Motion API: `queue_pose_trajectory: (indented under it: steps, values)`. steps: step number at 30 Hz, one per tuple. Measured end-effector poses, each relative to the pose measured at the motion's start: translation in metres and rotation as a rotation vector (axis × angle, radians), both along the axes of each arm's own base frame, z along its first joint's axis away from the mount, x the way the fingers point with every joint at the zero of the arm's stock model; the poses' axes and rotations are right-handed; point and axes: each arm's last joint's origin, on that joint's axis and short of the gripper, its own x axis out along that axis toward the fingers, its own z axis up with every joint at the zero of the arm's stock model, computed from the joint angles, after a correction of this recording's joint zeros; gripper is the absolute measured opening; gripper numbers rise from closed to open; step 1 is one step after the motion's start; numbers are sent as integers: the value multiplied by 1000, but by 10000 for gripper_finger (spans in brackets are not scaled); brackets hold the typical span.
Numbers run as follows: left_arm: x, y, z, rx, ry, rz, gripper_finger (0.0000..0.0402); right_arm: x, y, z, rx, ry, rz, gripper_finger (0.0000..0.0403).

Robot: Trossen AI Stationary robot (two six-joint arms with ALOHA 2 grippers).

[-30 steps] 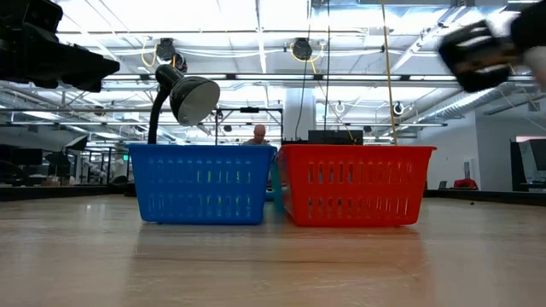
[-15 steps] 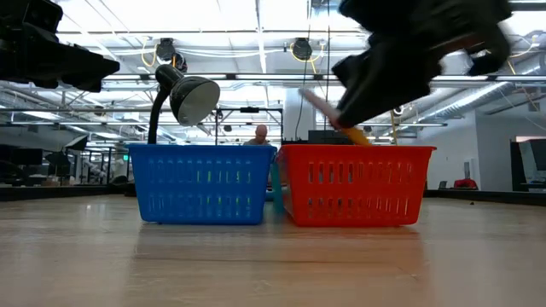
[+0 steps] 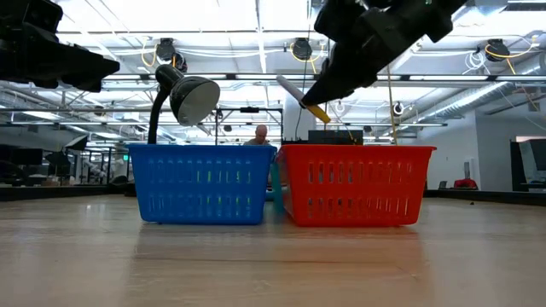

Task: Pick & Place Markers
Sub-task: Put the yellow highlighter pen into the blue bin

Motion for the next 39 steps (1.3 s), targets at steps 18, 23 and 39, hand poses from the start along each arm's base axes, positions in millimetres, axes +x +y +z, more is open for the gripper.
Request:
queue_pose_trajectory:
  steps: [18, 23, 39]
  values:
    - [0, 0, 0, 0, 0, 0, 159, -6, -40, -5, 49, 74, -182, 46]
    - [0, 0, 0, 0, 0, 0, 159, -6, -40, -5, 56, 73, -185, 47]
    - [0, 0, 0, 0, 0, 0, 159, -6, -41, -5, 28, 71, -237, 48]
